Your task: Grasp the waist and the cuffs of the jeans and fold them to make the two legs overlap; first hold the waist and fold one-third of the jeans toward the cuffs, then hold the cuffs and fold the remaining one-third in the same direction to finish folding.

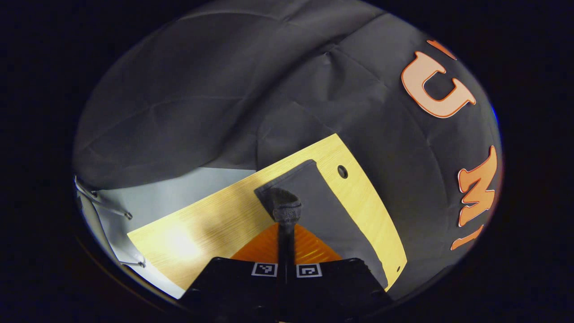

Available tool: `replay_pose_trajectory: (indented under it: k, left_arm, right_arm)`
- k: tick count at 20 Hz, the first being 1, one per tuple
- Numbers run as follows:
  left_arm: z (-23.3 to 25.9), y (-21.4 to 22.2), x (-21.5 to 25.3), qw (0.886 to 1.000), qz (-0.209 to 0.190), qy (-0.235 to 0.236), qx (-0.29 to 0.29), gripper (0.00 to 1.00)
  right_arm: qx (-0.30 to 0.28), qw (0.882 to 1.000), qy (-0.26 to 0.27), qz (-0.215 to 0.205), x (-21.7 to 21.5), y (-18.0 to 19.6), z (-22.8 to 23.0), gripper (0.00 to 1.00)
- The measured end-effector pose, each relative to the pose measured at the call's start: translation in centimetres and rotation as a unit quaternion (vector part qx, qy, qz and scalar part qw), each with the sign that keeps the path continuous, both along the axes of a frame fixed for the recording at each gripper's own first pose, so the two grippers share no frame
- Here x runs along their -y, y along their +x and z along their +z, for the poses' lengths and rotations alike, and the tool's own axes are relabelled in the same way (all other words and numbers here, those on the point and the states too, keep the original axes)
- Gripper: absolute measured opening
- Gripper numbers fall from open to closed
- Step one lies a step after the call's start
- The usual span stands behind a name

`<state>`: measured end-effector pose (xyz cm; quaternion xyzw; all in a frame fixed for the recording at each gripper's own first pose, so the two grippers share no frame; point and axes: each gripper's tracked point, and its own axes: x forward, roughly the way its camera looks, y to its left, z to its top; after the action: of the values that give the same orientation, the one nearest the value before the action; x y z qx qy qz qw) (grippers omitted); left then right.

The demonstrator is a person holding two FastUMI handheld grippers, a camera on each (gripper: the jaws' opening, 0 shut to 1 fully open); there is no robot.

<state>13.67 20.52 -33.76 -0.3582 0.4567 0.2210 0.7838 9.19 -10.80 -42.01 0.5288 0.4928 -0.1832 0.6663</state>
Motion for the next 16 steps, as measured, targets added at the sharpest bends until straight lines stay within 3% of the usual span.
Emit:
replay_pose_trajectory:
  k: [10, 16]
  left_arm:
    - [-3.9, 9.4, -1.6, 0.997, -0.057, 0.006, -0.043, 0.01]
    - [-5.0, 10.0, -1.8, 0.996, -0.042, 0.014, -0.083, 0.01]
  right_arm:
    - [-0.021, 0.999, -0.019, -0.046, -0.1, 4.1, 1.3, 0.15]
    - [-0.039, 0.998, -0.009, -0.049, -0.8, 6.2, 0.0, 0.15]
